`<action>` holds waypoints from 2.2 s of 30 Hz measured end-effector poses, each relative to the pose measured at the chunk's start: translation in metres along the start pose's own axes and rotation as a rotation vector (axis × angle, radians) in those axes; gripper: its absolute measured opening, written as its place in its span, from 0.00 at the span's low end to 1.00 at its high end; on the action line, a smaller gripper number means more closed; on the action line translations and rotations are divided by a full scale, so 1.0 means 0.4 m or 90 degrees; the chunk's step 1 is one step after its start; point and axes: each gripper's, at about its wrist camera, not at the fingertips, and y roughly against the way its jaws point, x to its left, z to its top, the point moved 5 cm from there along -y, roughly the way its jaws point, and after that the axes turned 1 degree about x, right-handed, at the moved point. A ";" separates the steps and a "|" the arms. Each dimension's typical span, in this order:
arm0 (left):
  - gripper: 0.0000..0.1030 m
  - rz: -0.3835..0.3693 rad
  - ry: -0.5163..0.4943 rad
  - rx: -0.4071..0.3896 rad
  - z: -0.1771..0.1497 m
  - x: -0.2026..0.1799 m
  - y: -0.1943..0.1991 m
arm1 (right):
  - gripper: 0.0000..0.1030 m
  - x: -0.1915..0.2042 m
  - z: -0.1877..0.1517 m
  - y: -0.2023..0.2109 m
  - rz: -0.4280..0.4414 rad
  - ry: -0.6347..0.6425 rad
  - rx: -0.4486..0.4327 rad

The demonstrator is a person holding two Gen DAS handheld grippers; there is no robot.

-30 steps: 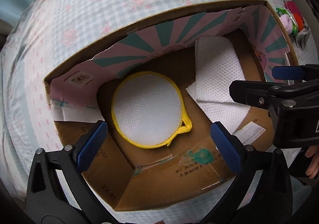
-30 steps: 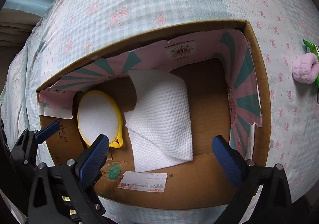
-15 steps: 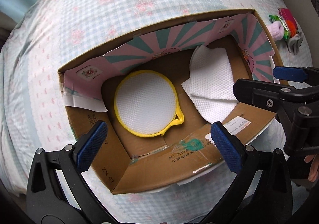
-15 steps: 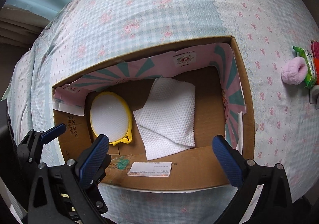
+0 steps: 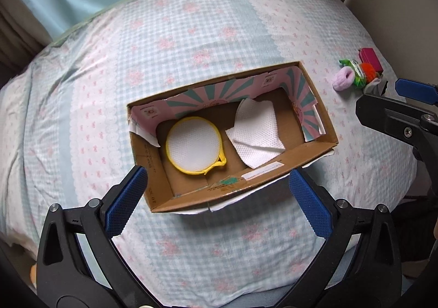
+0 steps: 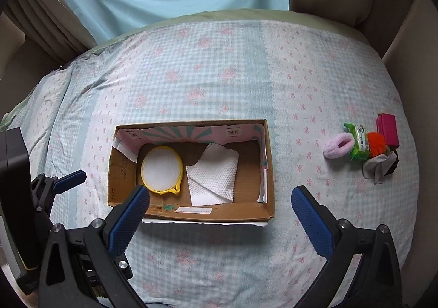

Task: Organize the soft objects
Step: 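Move both tools back toward the remaining soft items, then grasp the pink fuzzy hair tie with the left tool while the right tool grasps the grey cloth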

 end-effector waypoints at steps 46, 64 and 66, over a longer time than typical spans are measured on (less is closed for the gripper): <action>1.00 -0.036 0.096 -0.084 0.230 -0.726 -0.247 | 1.00 -0.897 -0.156 -0.004 -0.037 -0.213 -0.157; 0.97 -0.047 0.012 -0.066 0.306 -0.788 -0.645 | 0.83 -1.016 -0.177 -0.384 -0.030 -0.507 -0.175; 0.92 -0.062 0.001 -0.070 0.316 -0.796 -0.656 | 0.77 -1.019 -0.176 -0.403 -0.035 -0.518 -0.169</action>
